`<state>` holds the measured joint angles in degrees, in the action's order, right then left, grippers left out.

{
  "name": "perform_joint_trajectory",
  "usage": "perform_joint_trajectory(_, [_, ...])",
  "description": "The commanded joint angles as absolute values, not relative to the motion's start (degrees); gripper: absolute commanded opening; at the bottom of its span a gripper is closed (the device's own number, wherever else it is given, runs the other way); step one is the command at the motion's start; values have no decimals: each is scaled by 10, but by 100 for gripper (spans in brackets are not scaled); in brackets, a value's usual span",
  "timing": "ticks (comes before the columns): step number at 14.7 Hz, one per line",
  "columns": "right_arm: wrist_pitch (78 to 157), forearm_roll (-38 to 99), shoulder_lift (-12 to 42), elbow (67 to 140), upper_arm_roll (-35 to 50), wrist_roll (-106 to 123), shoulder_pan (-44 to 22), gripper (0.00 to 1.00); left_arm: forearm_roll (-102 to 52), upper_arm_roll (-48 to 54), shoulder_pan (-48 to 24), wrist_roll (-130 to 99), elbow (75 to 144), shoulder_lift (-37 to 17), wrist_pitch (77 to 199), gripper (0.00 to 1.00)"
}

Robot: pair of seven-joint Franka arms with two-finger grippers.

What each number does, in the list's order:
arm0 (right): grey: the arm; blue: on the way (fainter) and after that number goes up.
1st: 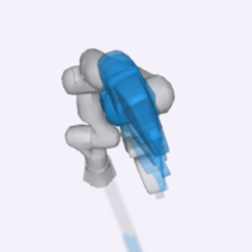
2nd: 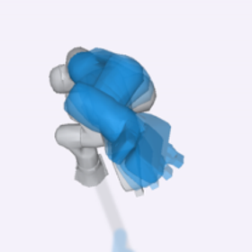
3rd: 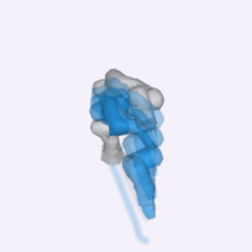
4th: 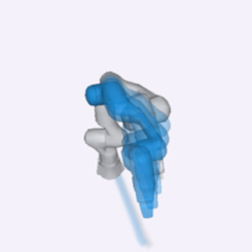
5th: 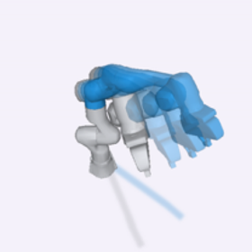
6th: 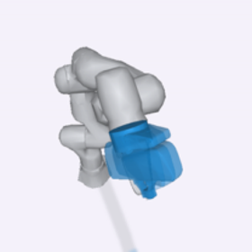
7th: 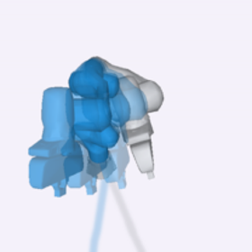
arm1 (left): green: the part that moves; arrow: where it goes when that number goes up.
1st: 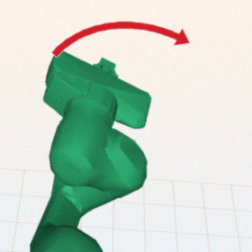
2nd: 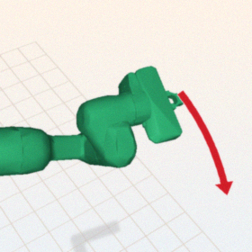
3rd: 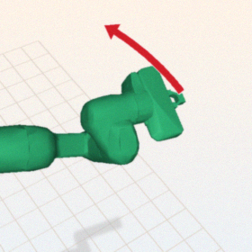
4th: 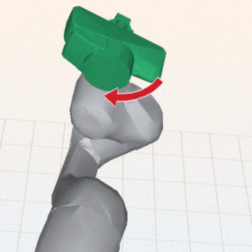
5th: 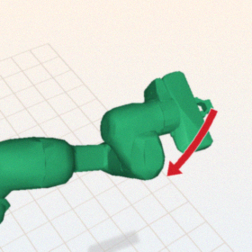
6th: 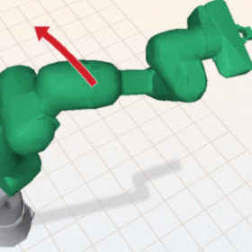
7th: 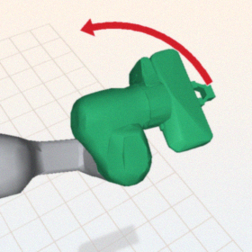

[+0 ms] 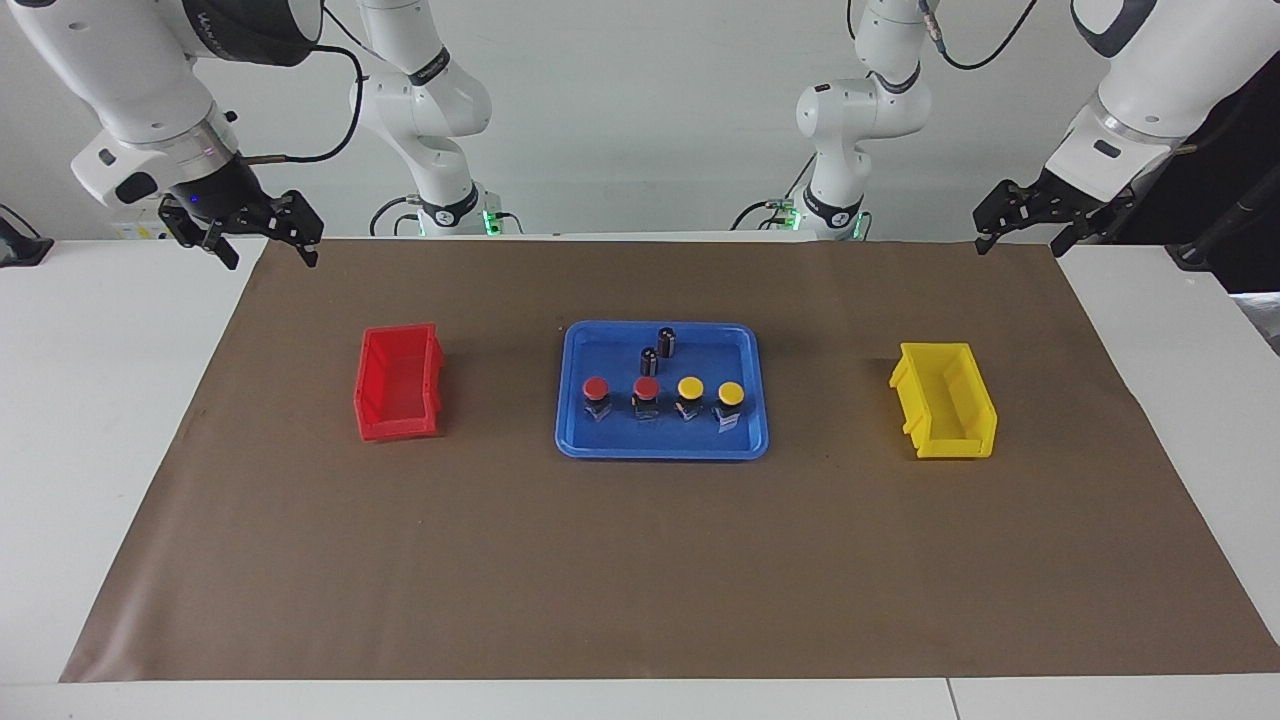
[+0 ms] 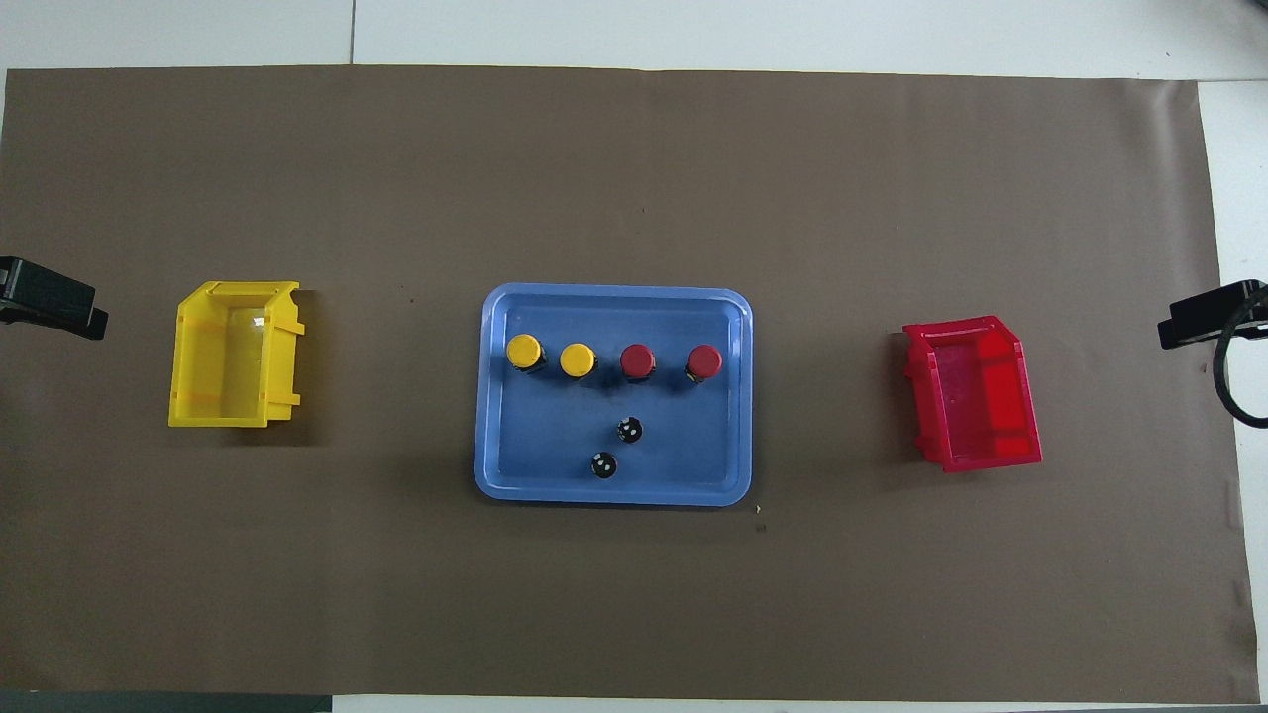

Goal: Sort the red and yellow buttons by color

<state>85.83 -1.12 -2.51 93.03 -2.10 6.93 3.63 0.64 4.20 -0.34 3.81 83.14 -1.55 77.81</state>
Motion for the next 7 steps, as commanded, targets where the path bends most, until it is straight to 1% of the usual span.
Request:
perform_joint_trajectory(1, [861,-13,-27,928,-13,75,30,100,0,40,-1,32,849,2,775,100])
perform_joint_trajectory(3, [846,-17,-5,884,-11,57,9,100,0,40,-1,32,849,2,775,100])
perform_joint_trajectory(5, [799,-17,58,796,-11,6,-27,100,0,40,-1,32,849,2,775,100])
perform_joint_trajectory(7, [785,-16,118,717,-11,-40,-71,100,0,40,-1,32,849,2,774,100])
